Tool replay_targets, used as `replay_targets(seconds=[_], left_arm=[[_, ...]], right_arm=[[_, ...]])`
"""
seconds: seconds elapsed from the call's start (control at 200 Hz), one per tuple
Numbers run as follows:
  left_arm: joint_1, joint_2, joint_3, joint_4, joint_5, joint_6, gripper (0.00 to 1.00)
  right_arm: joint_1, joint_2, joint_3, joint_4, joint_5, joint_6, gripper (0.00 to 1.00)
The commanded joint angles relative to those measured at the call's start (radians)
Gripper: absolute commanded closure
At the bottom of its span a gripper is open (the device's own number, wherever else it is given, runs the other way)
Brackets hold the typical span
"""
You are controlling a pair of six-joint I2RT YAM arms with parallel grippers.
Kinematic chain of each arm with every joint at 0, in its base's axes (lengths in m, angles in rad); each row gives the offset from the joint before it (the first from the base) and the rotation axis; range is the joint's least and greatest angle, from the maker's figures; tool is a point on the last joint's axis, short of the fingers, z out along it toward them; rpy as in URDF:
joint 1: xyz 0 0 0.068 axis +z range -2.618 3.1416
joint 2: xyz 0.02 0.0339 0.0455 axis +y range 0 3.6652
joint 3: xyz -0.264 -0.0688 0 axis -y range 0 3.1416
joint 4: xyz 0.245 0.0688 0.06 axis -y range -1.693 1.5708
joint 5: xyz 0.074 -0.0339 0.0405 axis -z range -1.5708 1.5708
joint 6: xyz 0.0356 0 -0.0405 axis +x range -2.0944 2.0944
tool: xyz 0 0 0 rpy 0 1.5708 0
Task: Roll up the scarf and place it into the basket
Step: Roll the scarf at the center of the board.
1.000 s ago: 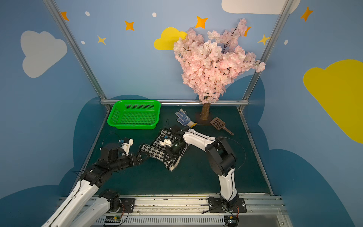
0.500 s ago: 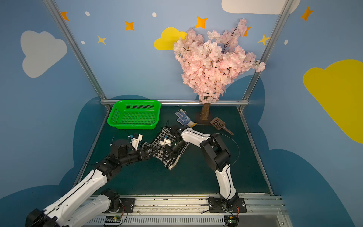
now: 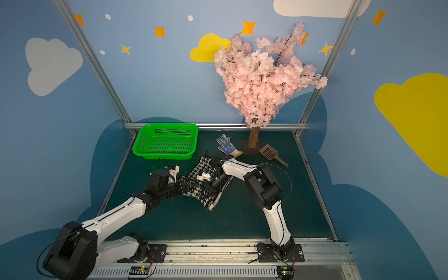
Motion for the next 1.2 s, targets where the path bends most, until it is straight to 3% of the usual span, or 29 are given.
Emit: replay_targets(seconds=[0.0, 0.315, 0.456, 0.576, 0.801, 1.066, 1.196], left_arm=[[0.016, 0.045, -0.031, 0.089, -0.063, -0.031, 0.00], [0.017, 0.159, -0.052, 0.098, -0.125, -0.068, 0.00], [0.018, 0.191, -0.051, 0.114, -0.133, -0.086, 0.00], [0.017, 0.196, -0.057, 0.104, -0.142, -0.102, 0.00], [0.017, 0.197, -0.053, 0.070, -0.151, -0.104, 0.00], [0.017, 0.227, -0.041, 0.061, -0.131, -0.118, 0.00], [0.019, 0.226, -0.041, 0.054, -0.121, -0.134, 0.00]], right_arm=[[-0.005, 0.035, 0.021, -0.040, 0.044, -0.018, 0.76], [-0.013, 0.064, 0.041, -0.027, 0.095, 0.019, 0.60], [-0.014, 0.006, 0.049, -0.039, 0.100, 0.018, 0.54], [-0.014, -0.063, 0.071, -0.083, 0.181, 0.027, 0.47], [0.029, -0.226, 0.024, -0.100, 0.455, 0.053, 0.43], [0.270, -0.304, -0.076, -0.001, 0.969, 0.042, 0.36], [0.329, -0.307, -0.161, 0.099, 1.054, 0.066, 0.36]])
